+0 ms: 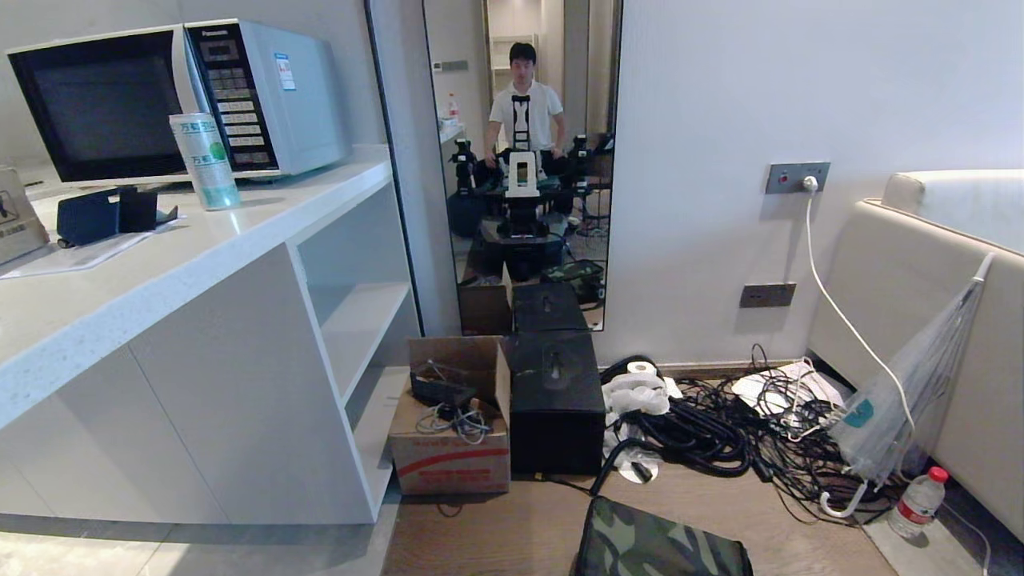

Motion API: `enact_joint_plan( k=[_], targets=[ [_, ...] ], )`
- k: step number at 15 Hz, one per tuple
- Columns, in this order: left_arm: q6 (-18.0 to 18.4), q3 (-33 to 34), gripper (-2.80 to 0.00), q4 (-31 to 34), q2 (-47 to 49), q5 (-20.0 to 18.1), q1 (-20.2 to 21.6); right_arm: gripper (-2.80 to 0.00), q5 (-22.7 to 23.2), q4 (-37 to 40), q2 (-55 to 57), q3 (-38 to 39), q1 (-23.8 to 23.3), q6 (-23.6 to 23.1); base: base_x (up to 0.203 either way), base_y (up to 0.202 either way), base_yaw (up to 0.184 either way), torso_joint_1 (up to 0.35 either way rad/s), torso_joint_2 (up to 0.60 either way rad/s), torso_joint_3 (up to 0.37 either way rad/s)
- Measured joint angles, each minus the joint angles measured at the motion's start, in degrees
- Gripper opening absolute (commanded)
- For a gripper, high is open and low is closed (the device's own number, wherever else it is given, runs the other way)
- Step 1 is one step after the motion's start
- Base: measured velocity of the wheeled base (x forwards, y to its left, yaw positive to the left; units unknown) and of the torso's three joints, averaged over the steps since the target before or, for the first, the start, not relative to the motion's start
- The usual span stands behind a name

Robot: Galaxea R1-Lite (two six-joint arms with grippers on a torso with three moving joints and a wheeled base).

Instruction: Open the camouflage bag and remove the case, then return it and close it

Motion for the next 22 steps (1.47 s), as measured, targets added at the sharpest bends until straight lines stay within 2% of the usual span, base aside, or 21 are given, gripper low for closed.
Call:
enact_joint_plan(
  k=[3,22],
  targets=[
    [0.1,0.0,-2.80,0.0,0.0,0.0,0.0,-2.80,0.0,0.0,0.0,0.0,0.0,0.0,0.149,0.000,0.001,0.001,0.00,0.003],
    [0.1,0.0,-2.80,0.0,0.0,0.0,0.0,-2.80,-0.1,0.1,0.0,0.0,0.0,0.0,0.000,0.000,0.000,0.000,0.00,0.000]
  ],
)
